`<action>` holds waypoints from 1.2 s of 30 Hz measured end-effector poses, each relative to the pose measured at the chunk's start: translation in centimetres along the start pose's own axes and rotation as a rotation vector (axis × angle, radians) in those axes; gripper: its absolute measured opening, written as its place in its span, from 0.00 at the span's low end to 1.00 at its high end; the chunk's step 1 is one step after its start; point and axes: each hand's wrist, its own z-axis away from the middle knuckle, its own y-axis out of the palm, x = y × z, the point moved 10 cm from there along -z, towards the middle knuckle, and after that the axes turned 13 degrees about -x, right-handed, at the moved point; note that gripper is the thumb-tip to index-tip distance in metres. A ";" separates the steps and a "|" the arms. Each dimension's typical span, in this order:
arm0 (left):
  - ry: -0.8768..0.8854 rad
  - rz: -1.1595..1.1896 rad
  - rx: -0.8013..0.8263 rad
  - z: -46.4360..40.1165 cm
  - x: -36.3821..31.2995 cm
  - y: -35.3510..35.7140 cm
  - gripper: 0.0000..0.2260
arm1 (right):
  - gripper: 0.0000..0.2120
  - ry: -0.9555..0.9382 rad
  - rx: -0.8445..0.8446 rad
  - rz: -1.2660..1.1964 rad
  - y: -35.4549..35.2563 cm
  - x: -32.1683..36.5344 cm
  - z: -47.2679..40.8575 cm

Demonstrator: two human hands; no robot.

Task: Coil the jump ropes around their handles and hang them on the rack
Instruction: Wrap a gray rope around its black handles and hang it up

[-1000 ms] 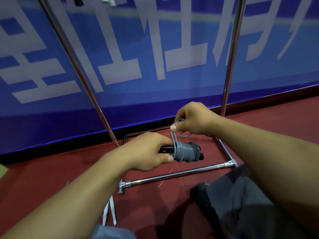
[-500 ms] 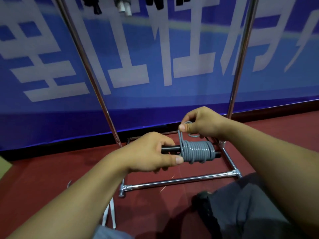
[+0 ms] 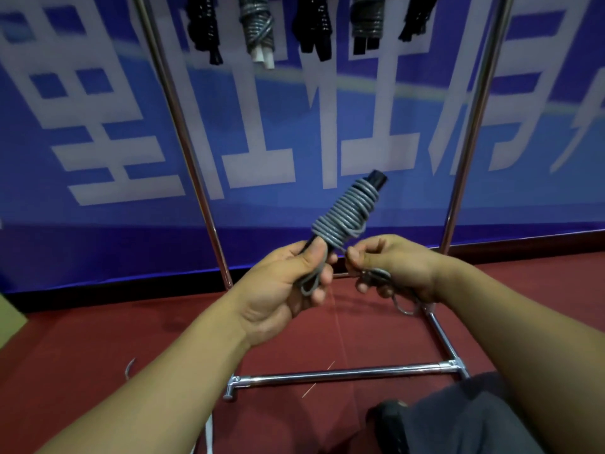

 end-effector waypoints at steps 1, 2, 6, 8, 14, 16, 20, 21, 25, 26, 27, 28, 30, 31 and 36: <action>-0.022 0.059 -0.040 -0.2 0.0 -0.3 0.12 | 0.14 0.007 -0.004 0.012 0.1 0.0 0.0; -0.039 0.100 -0.076 -0.4 0.0 -0.7 0.12 | 0.14 0.010 0.016 0.014 0.3 -0.1 0.0; -0.036 0.034 -0.245 -1.3 0.4 -2.7 0.12 | 0.15 0.045 0.075 -0.008 1.2 0.2 0.4; -0.012 -0.045 -0.360 -1.7 0.5 -3.9 0.12 | 0.15 0.074 0.103 -0.026 1.7 0.3 0.7; 0.037 -0.012 -0.449 -1.9 0.4 -4.4 0.10 | 0.15 0.204 0.204 -0.114 3.1 0.1 1.7; 0.046 0.066 -0.406 -2.1 0.3 -4.0 0.10 | 0.16 0.263 0.210 -0.171 3.2 -0.2 1.7; 0.043 0.196 -0.445 -2.6 0.3 -4.5 0.09 | 0.21 0.375 0.181 -0.254 2.6 -1.0 1.4; 0.041 0.231 -0.472 -2.8 0.3 -5.0 0.09 | 0.23 0.398 0.170 -0.259 2.3 -1.3 1.4; 0.033 0.328 -0.614 -3.4 0.1 -8.1 0.08 | 0.29 0.416 0.111 -0.257 0.6 -2.1 1.1; 0.039 0.327 -0.651 -3.5 0.1 -9.1 0.08 | 0.29 0.402 0.105 -0.241 0.2 -2.0 1.2; 0.044 0.306 -0.677 -3.7 0.2 -10.0 0.08 | 0.28 0.381 0.102 -0.211 -0.1 -2.0 1.2; 0.046 0.274 -0.692 -3.9 0.3 -10.6 0.09 | 0.27 0.353 0.102 -0.160 -0.4 -2.1 1.2; 0.055 0.205 -0.710 -4.2 0.5 -11.3 0.12 | 0.24 0.289 0.108 -0.025 -0.9 -2.3 1.1; 0.063 0.178 -0.721 -4.3 0.6 -11.4 0.12 | 0.20 0.261 0.109 0.021 -1.0 -2.4 1.0; 0.086 0.078 -0.751 -4.3 0.7 -11.4 0.10 | 0.09 0.175 -0.006 0.254 -1.9 -3.2 0.4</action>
